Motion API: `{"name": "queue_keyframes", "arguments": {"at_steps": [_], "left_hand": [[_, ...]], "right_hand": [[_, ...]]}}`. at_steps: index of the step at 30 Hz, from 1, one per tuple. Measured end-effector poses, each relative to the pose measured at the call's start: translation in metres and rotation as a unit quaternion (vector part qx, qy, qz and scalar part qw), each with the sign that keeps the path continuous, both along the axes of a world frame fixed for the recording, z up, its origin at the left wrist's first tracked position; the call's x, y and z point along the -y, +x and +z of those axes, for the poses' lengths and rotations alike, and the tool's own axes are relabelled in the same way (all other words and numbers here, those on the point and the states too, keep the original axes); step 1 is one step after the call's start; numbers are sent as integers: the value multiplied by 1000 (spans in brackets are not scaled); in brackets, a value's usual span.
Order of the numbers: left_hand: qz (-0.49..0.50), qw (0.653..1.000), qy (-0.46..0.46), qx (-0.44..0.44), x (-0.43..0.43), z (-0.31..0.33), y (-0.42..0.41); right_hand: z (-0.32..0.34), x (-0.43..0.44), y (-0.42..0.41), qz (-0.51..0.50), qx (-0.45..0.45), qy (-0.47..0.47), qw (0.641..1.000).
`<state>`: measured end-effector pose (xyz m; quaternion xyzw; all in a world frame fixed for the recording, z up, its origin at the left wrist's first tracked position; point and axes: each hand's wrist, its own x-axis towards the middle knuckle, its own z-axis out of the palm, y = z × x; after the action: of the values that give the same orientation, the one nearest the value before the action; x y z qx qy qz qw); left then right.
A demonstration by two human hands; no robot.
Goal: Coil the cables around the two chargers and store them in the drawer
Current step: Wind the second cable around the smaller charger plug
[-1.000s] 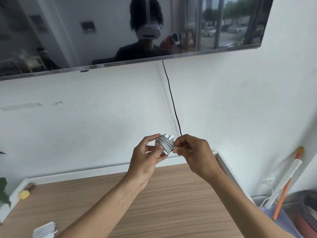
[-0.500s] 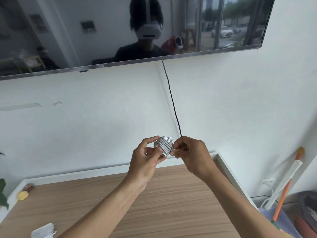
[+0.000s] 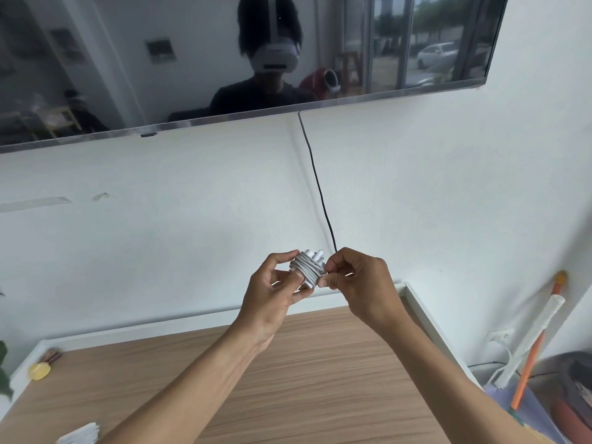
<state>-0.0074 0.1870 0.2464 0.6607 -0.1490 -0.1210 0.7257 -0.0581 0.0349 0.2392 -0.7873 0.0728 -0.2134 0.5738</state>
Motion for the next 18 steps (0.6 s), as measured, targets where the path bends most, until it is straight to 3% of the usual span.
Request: {"name": "queue_keyframes", "arguments": {"at_steps": [7, 12, 18], "left_hand": [[24, 996, -79, -33, 10, 1, 1], [43, 992, -113, -18, 18, 7, -3], [22, 990, -136, -38, 19, 8, 0]], "right_hand": [[-18, -16, 0, -86, 175, -48, 980], [-23, -24, 7, -132, 250, -56, 958], [-15, -28, 9, -141, 211, 107, 961]]}}
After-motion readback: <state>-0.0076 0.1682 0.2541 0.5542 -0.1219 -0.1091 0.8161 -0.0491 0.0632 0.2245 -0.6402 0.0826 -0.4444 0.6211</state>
